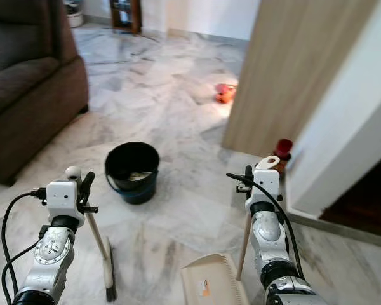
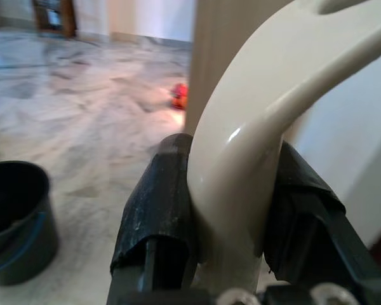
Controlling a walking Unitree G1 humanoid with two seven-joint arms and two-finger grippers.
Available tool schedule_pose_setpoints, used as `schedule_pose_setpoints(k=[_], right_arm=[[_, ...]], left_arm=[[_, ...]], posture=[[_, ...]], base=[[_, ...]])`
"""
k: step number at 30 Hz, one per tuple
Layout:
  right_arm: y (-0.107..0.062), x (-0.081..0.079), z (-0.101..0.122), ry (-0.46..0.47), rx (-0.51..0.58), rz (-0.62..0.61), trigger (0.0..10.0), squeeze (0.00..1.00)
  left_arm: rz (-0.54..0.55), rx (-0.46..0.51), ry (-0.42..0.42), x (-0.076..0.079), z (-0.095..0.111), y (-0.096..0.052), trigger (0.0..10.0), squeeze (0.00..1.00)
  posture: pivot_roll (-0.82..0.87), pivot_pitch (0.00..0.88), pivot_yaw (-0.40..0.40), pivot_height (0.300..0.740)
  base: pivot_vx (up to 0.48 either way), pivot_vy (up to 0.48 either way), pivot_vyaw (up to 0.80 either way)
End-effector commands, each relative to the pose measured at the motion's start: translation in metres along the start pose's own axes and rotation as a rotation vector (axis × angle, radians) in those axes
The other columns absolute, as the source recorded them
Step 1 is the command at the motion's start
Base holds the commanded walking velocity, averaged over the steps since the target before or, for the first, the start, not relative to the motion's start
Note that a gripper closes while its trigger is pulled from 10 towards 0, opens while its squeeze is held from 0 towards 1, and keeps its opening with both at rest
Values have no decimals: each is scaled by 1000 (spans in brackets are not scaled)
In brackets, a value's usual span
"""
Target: Sweep floor
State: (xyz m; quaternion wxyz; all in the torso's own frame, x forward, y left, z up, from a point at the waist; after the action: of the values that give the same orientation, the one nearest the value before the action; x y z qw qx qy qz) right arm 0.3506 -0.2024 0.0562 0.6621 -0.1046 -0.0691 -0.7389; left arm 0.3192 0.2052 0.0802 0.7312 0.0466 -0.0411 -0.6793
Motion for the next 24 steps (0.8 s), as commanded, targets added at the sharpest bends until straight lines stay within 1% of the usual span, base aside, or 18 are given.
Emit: schedule_pose_setpoints(k=[1, 6, 8, 16, 17, 21, 24], right_arm=[[3, 3, 5, -2, 13, -12, 10000, 0], [3, 2, 7, -2, 25, -21, 10000, 0], [3, 2, 7, 0, 27, -31, 10000, 0], [2, 5, 7, 0, 27, -50, 10000, 0], [2, 6, 6, -1, 26, -54, 10000, 0], [2, 7, 6, -3, 23, -60, 10000, 0], [2, 8, 6, -3, 25, -64, 10000, 0]], left_arm=[[-16, 35, 12, 2, 7, 5, 10000, 0], [-29, 21, 18, 0, 5, 5, 10000, 0], [-36, 18, 23, -1, 6, 7, 10000, 0], [-60, 9, 37, 1, 7, 12, 10000, 0], [-67, 10, 48, 1, 7, 13, 10000, 0], [-66, 12, 45, 1, 8, 15, 10000, 0], [-68, 16, 40, 1, 10, 16, 10000, 0]], posture=[[4, 0, -74, 740], [-40, 0, -34, 740], [-51, 0, -19, 740], [-70, 0, 10, 740], [-71, 0, 12, 740], [-65, 0, 12, 740], [-36, 0, 12, 740]], base=[[0, 0, -800], [0, 0, -800], [0, 0, -800], [0, 0, -800], [0, -412, -800], [0, -465, -800], [0, 0, -800]])
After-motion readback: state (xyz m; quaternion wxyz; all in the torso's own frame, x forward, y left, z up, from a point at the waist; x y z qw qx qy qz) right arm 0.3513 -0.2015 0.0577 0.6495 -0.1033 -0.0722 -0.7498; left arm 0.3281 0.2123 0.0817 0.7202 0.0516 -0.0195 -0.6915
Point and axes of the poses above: a point about 5 cm out from each wrist's last joint towards the gripper, its own y axis pointing out of the wrist towards the gripper, its own z axis along the axis of the wrist's last joint, x = y × z, the point moved 3 cm from there along y, pointing out of the wrist towards the gripper, and after that the axes turned 9 degrees about -y, right-handed, at the moved point
